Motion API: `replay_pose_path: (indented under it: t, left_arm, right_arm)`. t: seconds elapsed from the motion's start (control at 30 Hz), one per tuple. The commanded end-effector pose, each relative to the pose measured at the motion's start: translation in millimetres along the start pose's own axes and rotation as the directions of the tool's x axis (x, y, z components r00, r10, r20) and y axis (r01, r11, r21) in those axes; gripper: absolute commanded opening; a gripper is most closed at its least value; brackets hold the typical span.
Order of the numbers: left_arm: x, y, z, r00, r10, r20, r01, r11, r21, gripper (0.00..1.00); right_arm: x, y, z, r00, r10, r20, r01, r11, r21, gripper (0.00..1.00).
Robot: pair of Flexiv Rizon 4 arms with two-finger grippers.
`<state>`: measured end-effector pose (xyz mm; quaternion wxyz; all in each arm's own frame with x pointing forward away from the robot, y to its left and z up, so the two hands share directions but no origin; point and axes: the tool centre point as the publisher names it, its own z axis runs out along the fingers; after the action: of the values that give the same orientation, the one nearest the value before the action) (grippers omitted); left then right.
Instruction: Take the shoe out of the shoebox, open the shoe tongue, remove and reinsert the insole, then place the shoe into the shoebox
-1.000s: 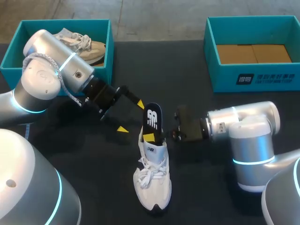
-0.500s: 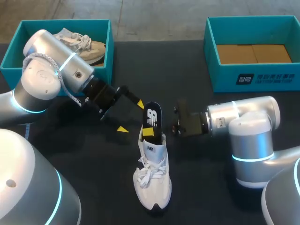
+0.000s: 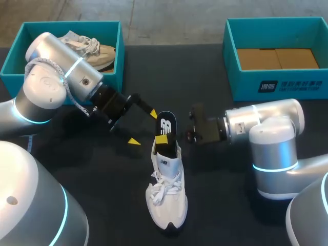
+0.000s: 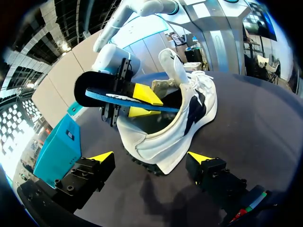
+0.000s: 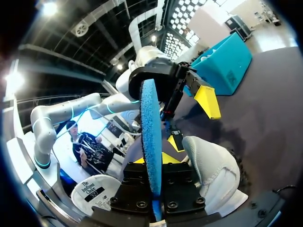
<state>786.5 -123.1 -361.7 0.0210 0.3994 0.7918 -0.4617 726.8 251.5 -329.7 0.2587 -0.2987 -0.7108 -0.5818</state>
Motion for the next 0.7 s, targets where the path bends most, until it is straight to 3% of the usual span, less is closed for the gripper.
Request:
replay_pose_path:
  t: [0.03,0.7]
  left_arm:
    - [0.0,1.0,0.8,1.000,0.001,0.000,-0.001,1.000,0.000,1.00]
    - [0.0,1.0,0.8,1.000,0.001,0.000,-0.001,1.000,0.000,1.00]
  right_arm:
    - [-1.0,-0.2,2.7,1.000,0.019,0.005,-0.019,1.000,0.011,0.00]
    - [1.8,-25.4,4.3,0.997,0.073,0.002,-0.073,0.997,0.016,0.00]
